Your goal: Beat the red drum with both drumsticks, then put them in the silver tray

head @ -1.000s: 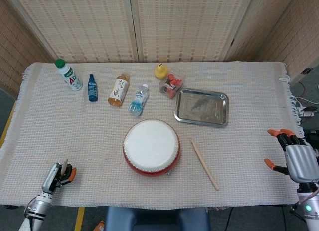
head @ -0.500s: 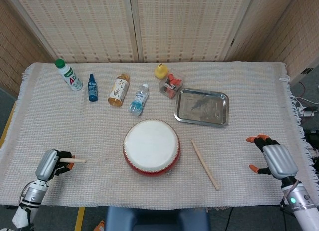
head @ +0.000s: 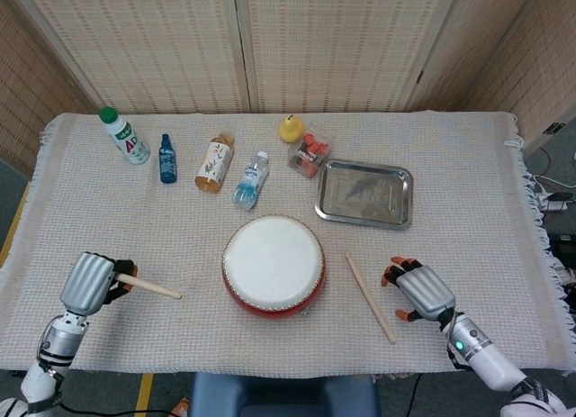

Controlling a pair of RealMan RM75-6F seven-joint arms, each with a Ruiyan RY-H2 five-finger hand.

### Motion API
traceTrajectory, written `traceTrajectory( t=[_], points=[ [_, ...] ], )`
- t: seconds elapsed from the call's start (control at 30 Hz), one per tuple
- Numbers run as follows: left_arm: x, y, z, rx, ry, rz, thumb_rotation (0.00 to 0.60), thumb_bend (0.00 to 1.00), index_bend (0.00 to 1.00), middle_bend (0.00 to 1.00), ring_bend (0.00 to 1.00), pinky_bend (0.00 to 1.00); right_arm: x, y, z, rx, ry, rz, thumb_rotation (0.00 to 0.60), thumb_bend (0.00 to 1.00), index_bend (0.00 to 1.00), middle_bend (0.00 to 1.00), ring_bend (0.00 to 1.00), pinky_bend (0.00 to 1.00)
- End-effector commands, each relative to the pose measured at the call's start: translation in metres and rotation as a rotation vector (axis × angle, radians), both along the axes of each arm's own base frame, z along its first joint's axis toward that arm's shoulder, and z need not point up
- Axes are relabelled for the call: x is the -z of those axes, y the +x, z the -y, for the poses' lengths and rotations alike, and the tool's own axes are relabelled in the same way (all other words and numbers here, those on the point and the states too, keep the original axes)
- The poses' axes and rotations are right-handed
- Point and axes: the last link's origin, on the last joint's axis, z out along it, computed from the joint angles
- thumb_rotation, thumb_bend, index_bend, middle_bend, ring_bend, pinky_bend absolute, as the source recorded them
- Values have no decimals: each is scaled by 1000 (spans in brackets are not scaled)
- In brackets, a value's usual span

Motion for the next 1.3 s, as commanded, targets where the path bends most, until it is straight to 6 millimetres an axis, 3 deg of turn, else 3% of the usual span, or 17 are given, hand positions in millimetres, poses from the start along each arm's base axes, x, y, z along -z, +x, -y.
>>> traceTrajectory(
  t=[0.03,0.2,0.33,0.73,0.97,1.13,1.3],
  points=[
    [-3,2,-1,-8,5,4,600,1000,1000,1000,1000,1000,16,5,2,-42,23,-6,600,147,386,240,59,167],
    [-2,2,0,-20,-1,10,600,1000,1000,1000,1000,1000,31,13,1,-59,10,40,600,140,392,240,59,166],
    [-1,0,1,-32,-11,14,600,1000,1000,1000,1000,1000,42,22,0,-65,-28,80,600,70,387,238,59,154],
    [3,-6,2,-65,-48,8,600,1000,1000,1000,1000,1000,67,25,-5,-86,-49,3,600,4,175,110,0,38],
    [2,-8,1,-71,-52,8,600,1000,1000,1000,1000,1000,59,14,1,-64,-99,-45,600,4,163,107,0,37],
    [3,-11,1,-83,-63,8,600,1000,1000,1000,1000,1000,36,-1,23,29,-155,-90,600,15,170,108,0,37],
    [4,-12,0,-88,-69,2,600,1000,1000,1000,1000,1000,22,-8,40,81,-180,-118,600,94,205,108,0,37]
  ],
)
